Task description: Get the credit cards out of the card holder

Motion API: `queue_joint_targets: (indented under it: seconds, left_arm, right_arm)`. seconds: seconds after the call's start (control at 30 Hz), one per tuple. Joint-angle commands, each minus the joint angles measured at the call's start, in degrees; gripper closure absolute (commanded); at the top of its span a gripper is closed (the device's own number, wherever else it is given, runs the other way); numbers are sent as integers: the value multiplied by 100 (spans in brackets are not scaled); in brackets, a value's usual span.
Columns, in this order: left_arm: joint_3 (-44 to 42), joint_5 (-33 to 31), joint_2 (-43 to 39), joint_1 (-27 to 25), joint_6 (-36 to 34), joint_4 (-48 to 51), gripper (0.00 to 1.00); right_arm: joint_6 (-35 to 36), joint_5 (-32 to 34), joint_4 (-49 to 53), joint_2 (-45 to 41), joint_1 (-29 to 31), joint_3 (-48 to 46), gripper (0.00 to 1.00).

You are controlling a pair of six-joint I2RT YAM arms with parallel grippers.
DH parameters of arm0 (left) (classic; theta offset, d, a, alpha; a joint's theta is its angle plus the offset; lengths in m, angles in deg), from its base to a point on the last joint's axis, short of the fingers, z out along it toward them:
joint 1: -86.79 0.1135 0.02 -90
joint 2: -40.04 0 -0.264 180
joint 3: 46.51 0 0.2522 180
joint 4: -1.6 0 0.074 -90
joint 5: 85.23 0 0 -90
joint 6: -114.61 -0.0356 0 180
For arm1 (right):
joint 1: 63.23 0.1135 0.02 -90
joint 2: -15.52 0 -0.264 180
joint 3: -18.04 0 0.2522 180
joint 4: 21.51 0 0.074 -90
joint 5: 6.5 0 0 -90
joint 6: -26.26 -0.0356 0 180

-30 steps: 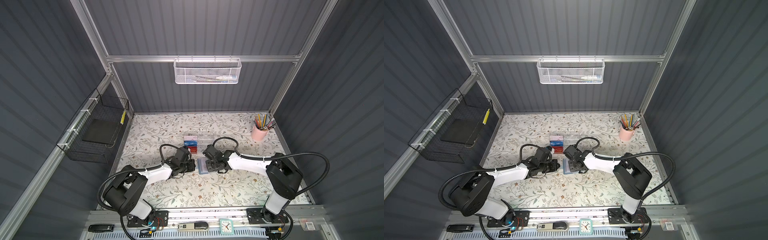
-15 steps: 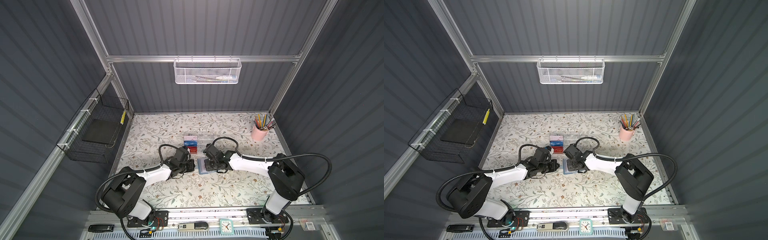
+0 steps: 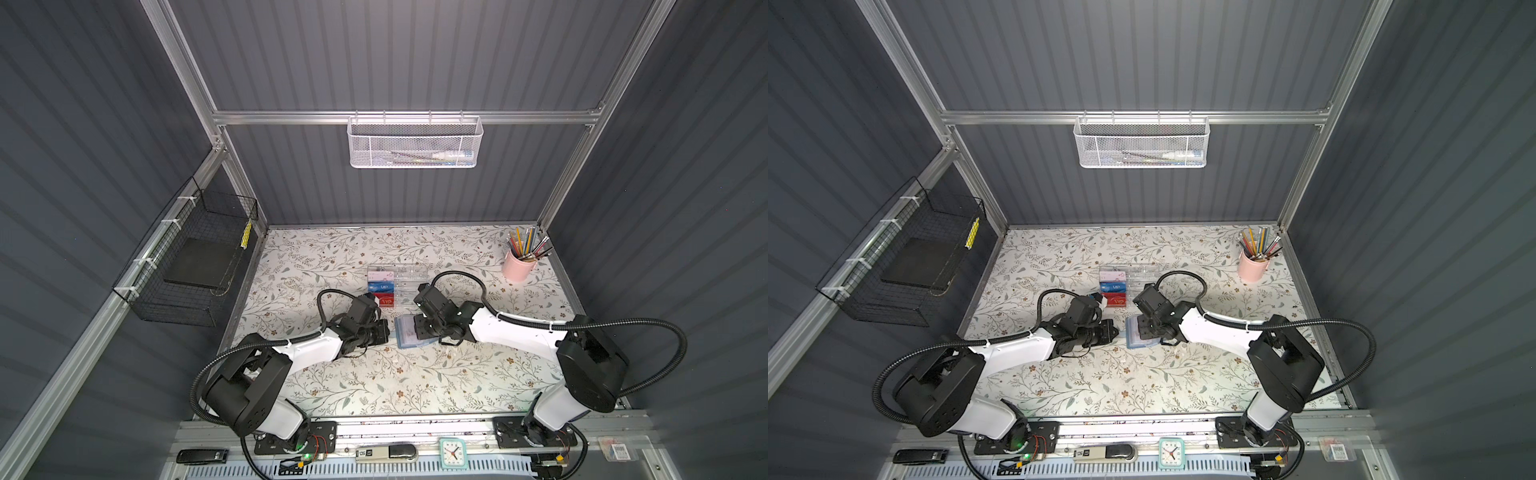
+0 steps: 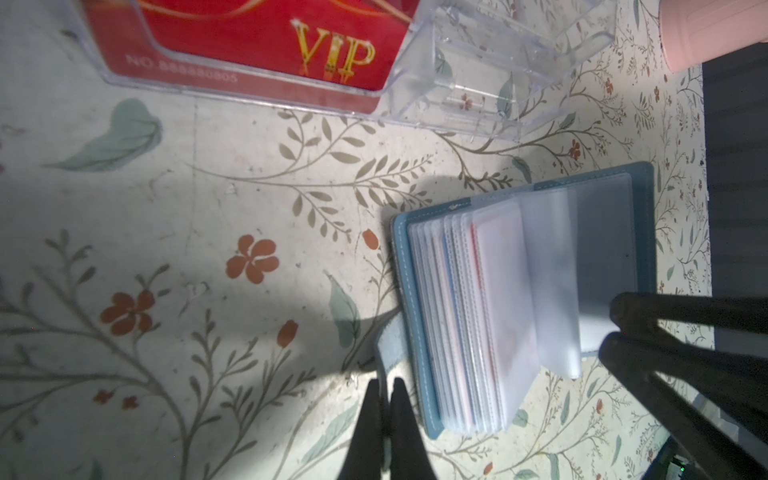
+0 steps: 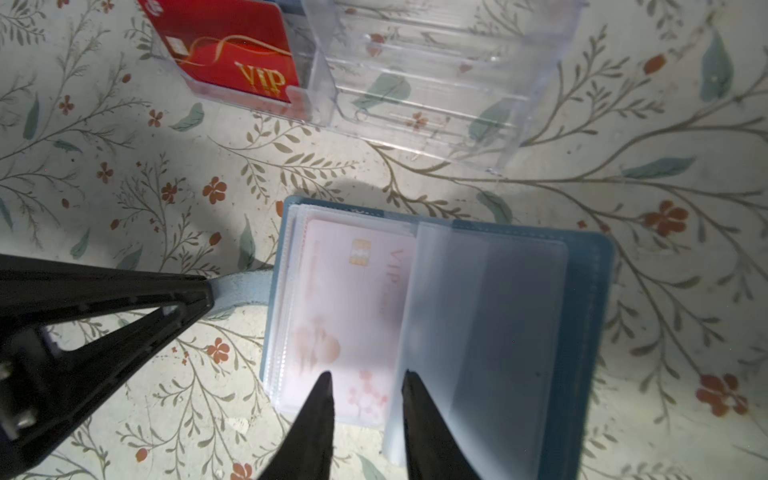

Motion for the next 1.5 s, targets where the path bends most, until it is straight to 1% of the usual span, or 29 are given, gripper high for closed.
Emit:
queue_joint_targets:
  seconds: [0.0, 0.2, 0.4, 0.5, 0.57, 0.73, 1.0, 1.2, 1.47]
  left_arm:
    - [-87, 40, -136, 32, -115, 89, 100]
    - [-82, 39, -87, 34, -114, 61, 100]
    - [-81, 46, -86, 34, -105, 54, 100]
    - [-97, 26, -110, 40, -106, 63, 100]
    - [-107, 23, -128, 40, -105, 72, 100]
    - [-125, 9, -175, 45, -119, 97, 100]
    - [-117, 15, -181, 71, -153, 129, 100]
    - [-99, 37, -146, 84, -158, 115, 100]
    - [-106, 28, -169, 94, -164, 141, 100]
  right_arm:
    - [-66, 49, 126, -137, -129, -220, 66]
    - [-163, -320, -120, -114, -182, -456, 63]
    - [-172, -185, -32, 37, -39, -249, 62]
    - [-177, -114, -5, 149, 60, -84, 60]
    - [-160, -88, 64, 321, 138, 96, 57]
    - [-135, 99, 253, 721, 241, 488, 55]
    - [-124, 178, 347, 1006, 259, 689, 50]
    - [-133, 143, 351, 1023, 308, 746, 45]
    - [-118, 132, 347, 1222, 321, 891, 43]
